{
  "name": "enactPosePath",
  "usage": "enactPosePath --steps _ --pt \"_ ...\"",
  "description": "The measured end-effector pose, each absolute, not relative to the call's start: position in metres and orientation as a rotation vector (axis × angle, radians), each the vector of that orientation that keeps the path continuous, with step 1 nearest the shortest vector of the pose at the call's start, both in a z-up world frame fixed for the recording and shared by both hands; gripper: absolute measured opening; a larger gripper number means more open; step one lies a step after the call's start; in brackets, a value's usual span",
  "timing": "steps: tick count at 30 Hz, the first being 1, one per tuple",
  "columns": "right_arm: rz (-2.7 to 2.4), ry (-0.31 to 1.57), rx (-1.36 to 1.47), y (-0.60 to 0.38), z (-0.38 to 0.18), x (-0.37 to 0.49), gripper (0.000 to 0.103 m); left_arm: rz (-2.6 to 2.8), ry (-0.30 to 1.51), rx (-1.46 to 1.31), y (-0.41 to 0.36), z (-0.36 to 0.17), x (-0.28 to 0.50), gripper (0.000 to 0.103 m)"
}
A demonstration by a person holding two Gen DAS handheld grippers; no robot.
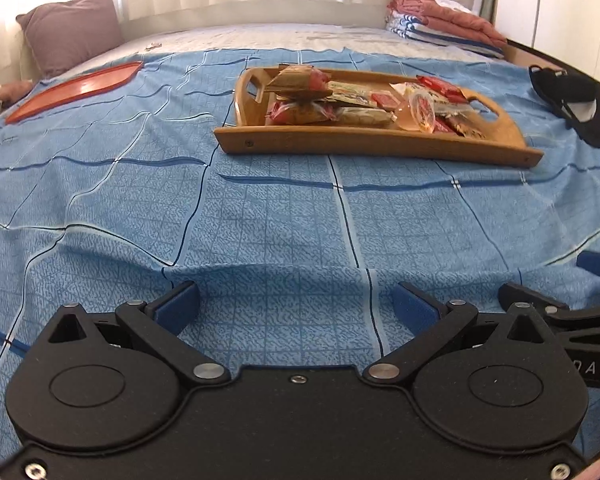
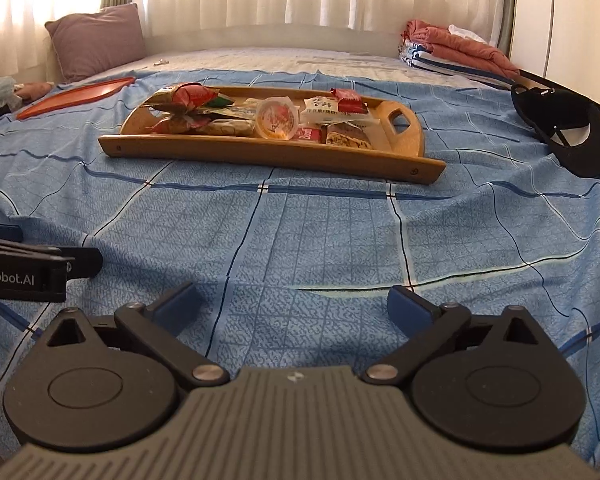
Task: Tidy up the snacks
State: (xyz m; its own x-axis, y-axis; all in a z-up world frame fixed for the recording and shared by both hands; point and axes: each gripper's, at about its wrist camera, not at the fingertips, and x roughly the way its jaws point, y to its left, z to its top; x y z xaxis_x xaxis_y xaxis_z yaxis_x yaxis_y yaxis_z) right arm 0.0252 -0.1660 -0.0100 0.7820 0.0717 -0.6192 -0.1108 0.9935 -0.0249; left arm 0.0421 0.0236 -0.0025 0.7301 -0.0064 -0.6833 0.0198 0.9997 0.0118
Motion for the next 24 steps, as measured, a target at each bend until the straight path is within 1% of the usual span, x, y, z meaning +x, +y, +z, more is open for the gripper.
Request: enactPosePath --steps 24 --pt "0.123 0.689 -0.058 -0.1677 -0.0142 0.0281 0.103 -0.021 0.736 0.025 0.0232 -0.0054 0.0413 0.103"
